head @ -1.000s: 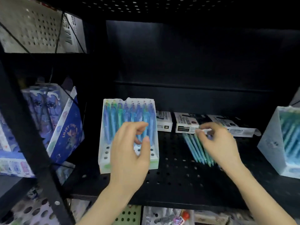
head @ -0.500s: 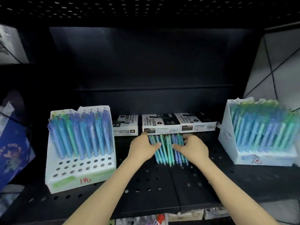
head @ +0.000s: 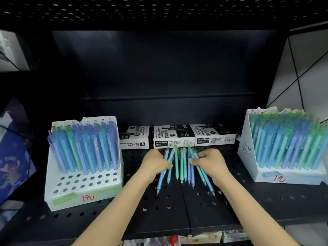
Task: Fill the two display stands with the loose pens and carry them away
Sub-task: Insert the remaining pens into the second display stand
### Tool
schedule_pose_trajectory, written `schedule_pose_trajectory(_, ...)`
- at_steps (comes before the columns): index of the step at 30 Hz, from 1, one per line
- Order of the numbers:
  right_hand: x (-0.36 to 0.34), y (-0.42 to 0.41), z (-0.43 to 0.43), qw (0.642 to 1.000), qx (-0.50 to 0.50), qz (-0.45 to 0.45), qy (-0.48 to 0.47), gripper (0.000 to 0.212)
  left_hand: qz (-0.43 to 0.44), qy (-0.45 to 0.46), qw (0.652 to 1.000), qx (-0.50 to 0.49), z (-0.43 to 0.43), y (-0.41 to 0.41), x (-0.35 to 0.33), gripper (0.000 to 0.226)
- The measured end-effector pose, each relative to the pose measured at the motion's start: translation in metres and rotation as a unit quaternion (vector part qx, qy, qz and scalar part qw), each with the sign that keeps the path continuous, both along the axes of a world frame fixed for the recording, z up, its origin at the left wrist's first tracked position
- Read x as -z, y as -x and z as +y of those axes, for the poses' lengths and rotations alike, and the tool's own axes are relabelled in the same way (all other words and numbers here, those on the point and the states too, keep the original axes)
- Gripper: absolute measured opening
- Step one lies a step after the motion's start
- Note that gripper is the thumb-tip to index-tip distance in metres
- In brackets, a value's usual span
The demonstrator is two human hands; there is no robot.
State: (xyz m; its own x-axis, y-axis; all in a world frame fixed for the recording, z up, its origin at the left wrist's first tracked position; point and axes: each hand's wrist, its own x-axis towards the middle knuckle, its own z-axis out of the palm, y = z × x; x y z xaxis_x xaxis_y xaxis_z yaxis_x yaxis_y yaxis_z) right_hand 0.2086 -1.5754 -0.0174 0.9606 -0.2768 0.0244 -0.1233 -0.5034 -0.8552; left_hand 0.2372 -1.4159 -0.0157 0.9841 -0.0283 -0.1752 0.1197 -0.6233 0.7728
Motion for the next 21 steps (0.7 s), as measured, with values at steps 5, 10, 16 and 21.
schedule_pose_trajectory(5,-0.009,0.006,-0.012,0.984,-0.028,0.017,-0.173,0.025,-0.016,0.073,0.997,0.002,0.008,0.009,-0.004,0.015)
schedule_pose_trajectory(10,-0.021,0.025,-0.006,0.951,-0.143,0.022,-0.275,0.029,-0.023,0.286,0.958,-0.019,0.012,0.032,-0.013,0.026)
schedule_pose_trajectory(16,-0.045,0.064,0.043,0.942,-0.247,-0.019,-0.226,0.018,-0.109,0.352,0.929,0.011,0.025,0.076,-0.035,0.022)
schedule_pose_trajectory(21,-0.061,0.089,0.076,0.928,-0.303,-0.073,-0.205,0.012,-0.18,0.329,0.927,-0.015,0.05,0.109,-0.05,0.023)
